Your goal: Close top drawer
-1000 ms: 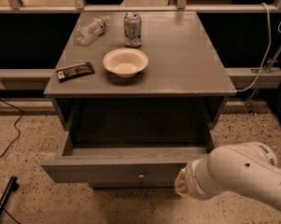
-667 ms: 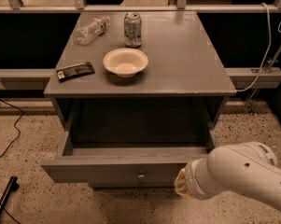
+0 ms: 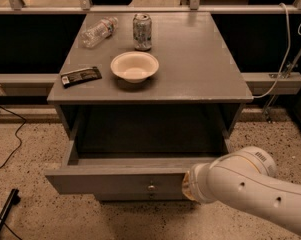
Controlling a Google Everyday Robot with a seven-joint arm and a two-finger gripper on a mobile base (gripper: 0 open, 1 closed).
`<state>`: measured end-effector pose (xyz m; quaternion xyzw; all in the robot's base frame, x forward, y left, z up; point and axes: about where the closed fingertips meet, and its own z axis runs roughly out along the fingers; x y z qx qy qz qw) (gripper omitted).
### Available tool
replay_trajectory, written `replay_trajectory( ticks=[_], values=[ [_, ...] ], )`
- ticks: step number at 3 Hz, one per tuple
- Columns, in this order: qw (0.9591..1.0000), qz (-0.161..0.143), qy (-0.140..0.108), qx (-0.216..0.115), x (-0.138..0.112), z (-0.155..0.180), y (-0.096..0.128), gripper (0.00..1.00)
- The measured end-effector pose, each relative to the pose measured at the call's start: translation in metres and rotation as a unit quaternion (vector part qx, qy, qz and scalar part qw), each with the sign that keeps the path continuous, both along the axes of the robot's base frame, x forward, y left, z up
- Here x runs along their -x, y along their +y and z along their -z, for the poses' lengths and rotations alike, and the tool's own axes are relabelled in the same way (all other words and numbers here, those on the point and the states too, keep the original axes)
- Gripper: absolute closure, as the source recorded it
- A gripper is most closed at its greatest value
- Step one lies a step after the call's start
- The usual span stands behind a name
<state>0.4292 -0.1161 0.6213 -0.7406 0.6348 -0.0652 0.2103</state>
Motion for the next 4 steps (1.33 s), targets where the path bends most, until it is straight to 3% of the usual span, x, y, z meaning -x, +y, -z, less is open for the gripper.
replay_trajectory(
  ticks=[2, 4],
  values=[
    [0.9989, -0.002, -0.044, 0.015, -0.055, 0.002, 0.017, 1.0],
    [0.9971, -0.002, -0.077, -0.005, -0.126, 0.004, 0.02, 1.0]
  ],
)
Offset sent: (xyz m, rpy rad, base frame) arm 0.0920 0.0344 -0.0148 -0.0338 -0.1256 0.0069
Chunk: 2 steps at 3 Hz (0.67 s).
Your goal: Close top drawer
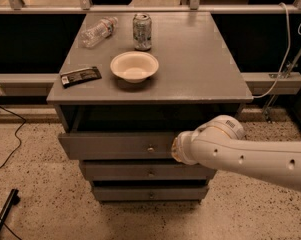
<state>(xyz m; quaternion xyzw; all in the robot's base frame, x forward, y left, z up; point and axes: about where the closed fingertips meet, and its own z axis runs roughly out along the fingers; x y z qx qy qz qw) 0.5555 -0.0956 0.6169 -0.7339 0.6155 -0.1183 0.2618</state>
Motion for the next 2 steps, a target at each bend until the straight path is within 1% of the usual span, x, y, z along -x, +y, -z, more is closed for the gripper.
replay_trajectory(
  ticks=[1, 2],
  values=[
    [0.9997, -0.008, -0.014, -0.017, -0.029, -0.003, 0.004, 1.0],
    [0.9992, -0.016, -0.019, -0.031, -0.044, -0.003, 0.008, 1.0]
  ],
)
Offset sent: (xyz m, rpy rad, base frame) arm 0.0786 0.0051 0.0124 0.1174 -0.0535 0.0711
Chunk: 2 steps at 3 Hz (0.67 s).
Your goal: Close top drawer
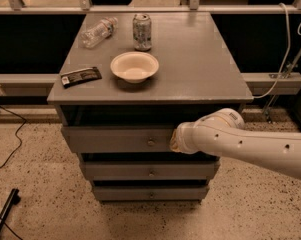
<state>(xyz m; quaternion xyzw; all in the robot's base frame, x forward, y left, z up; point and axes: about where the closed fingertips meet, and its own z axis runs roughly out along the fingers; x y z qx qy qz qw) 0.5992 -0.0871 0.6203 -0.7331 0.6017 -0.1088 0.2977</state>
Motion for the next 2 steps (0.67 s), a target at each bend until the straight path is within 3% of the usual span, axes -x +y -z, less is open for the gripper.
replay_trajectory(
  ticks=[2],
  values=[
    [0.9996, -0.017, 0.008, -0.019, 0.014, 0.003, 0.002, 1.0]
  ],
)
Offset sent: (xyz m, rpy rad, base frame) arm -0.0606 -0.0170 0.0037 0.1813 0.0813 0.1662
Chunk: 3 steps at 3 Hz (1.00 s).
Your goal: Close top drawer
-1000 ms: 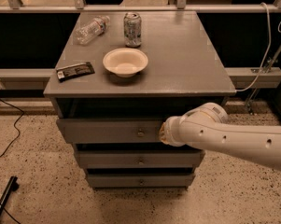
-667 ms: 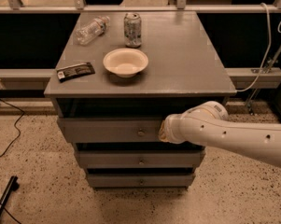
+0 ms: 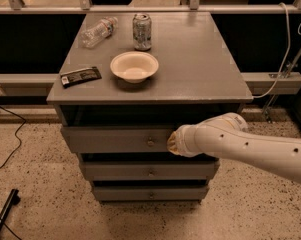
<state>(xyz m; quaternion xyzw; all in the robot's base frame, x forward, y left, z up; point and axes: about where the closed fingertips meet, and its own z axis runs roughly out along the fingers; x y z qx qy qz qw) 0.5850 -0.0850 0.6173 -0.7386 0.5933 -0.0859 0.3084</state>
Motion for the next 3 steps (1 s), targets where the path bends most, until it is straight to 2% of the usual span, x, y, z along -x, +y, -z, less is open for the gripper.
replay_trajectory(
  ticks=[1, 2, 3],
  values=[
    [0.9988, -0.017, 0.022, -0.04, 0.044, 0.001, 0.003, 1.0],
    [0.9971, -0.027, 0.038, -0.059, 0.087, 0.007, -0.014, 1.0],
    [0.9956, -0.011, 0.056, -0.075, 0.123, 0.009, -0.038, 1.0]
  ],
)
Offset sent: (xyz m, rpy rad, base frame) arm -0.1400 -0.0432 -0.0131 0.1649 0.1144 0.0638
